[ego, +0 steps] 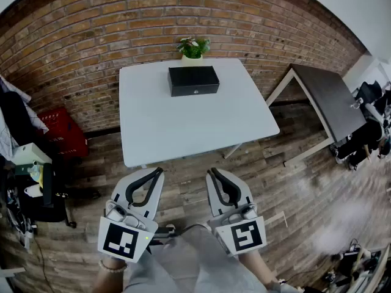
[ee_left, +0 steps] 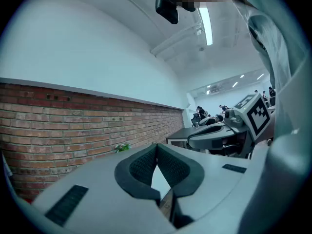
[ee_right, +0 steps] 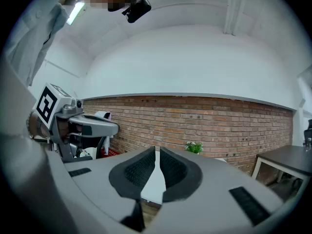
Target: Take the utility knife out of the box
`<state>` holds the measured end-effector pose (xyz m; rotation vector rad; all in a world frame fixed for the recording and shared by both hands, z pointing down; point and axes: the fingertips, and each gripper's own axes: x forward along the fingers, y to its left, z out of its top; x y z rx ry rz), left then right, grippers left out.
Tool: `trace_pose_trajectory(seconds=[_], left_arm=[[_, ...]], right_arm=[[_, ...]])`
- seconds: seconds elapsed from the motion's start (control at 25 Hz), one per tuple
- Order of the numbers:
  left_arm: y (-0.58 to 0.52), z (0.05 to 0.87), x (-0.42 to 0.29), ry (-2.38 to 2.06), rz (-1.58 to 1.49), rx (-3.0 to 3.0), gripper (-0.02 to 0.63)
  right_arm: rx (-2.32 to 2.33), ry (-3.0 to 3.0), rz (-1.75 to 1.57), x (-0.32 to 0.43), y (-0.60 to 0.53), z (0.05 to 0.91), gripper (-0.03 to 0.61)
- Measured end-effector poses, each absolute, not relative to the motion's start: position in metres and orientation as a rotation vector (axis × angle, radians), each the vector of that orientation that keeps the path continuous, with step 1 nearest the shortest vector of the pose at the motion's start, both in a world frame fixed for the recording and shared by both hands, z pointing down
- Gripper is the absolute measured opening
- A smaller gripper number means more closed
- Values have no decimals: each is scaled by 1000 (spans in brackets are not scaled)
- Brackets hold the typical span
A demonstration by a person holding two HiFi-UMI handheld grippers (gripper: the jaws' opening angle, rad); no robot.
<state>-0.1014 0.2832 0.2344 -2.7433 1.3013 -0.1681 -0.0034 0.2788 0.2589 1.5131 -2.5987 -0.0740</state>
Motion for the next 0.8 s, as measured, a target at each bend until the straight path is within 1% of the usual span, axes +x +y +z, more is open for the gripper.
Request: trace_pose_trajectory(seconds=[0.44,0.8], left_arm=[[287,231,-103,1300,-158,-2744,18],[293,231,-111,1319,-141,-2771,18]], right_arm=[[1535,-2606,-81,-6,281,257,58],[1577,-2596,-14,-3,285,259,58]])
